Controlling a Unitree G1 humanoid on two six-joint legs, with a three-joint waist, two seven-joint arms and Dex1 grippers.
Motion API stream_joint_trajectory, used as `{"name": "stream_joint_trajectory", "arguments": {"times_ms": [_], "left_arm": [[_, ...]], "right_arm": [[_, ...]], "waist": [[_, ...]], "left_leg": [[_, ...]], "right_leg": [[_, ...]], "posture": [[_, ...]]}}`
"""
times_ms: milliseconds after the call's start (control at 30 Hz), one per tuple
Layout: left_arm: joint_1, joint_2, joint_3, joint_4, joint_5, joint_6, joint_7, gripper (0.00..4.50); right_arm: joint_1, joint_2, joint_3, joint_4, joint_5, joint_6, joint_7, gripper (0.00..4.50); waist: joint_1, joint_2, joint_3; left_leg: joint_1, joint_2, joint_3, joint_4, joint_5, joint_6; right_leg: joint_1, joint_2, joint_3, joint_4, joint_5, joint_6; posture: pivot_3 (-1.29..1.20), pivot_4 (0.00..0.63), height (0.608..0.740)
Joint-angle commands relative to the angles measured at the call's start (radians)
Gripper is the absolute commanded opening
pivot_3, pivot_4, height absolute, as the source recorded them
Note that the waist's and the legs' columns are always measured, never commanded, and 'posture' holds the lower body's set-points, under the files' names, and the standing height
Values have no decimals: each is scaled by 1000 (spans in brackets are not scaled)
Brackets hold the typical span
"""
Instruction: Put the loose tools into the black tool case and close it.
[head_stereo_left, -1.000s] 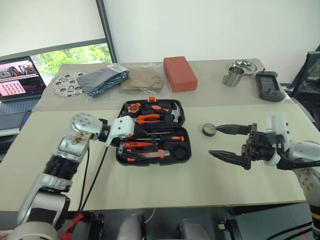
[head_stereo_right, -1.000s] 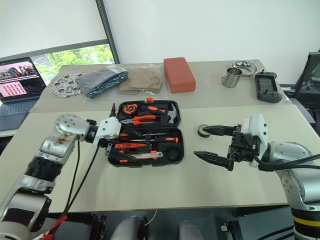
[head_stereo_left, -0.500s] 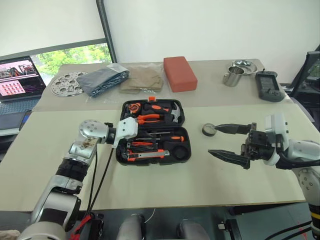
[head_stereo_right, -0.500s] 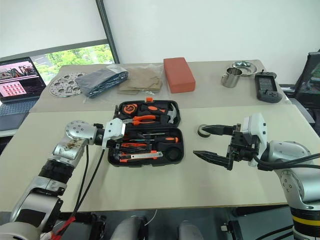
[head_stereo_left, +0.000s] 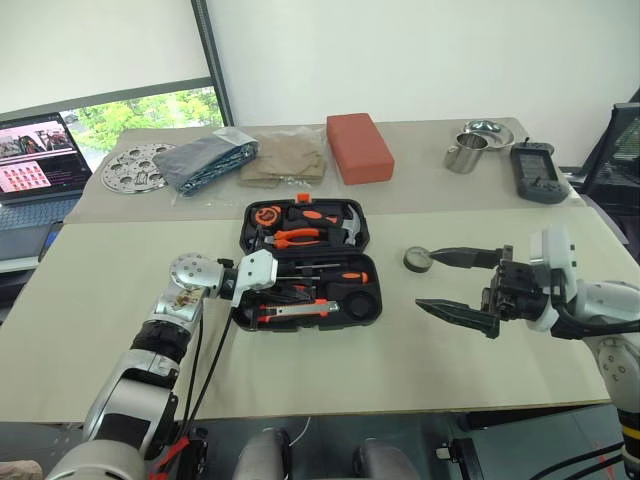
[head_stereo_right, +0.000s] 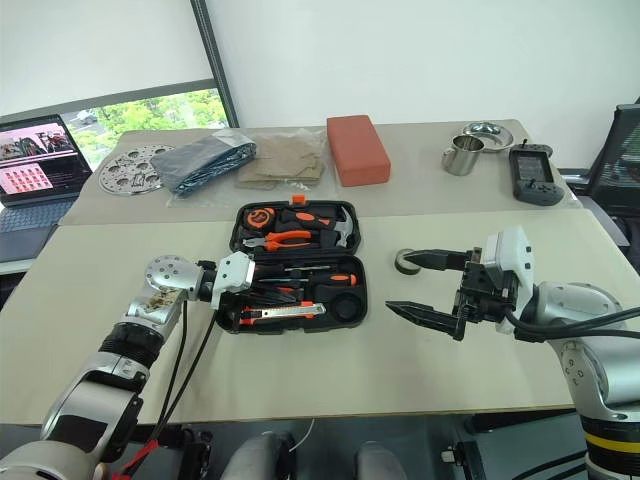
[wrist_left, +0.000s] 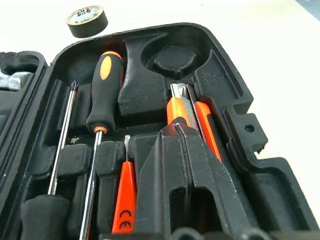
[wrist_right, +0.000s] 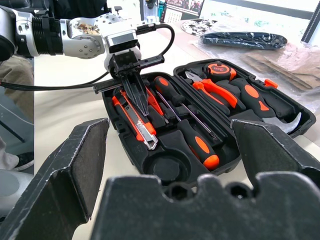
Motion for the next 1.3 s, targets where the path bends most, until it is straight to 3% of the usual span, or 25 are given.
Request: {"name": "stream_joint_trajectory", "arguments": {"times_ms": [33, 300, 733, 1067, 1300], "left_arm": [[-6, 6, -21, 51, 56, -58, 13, 15], [23, 2, -86, 91, 158, -191, 73, 15], [23, -7, -100, 115, 218, -233, 186, 15], [33, -10, -99, 113, 227, -250, 227, 15], [6, -54, -18, 105, 127, -185, 231, 15]], "right_arm": [[2, 0, -28, -30, 10, -23, -3, 4500], [-2, -5, -28, -34, 13, -16, -6, 4500], [-24, -9, -15, -27, 12, -8, -7, 4500], [-33, -4, -5, -6, 1, -23, 5, 4500], [-35, -7, -6, 1, -5, -26, 15, 4500]], "waist": [[0, 0, 0], [1, 0, -1], [3, 4, -4], [6, 6, -5], [15, 6, -5]], "left_leg": [[0, 0, 0, 0, 0, 0], [3, 0, 0, 1, 0, 0], [15, -1, -1, 1, 0, 0], [15, -2, -2, 1, 0, 0], [13, -2, -2, 1, 0, 1]], "right_leg": [[0, 0, 0, 0, 0, 0], [4, -1, 0, 0, 0, 0], [16, -2, 0, 1, 0, 0], [16, -3, 0, 2, 0, 0], [15, -5, -1, 2, 0, 1]], "posture": [[0, 150, 740], [0, 150, 740], [0, 150, 740], [0, 150, 740], [0, 150, 740]]}}
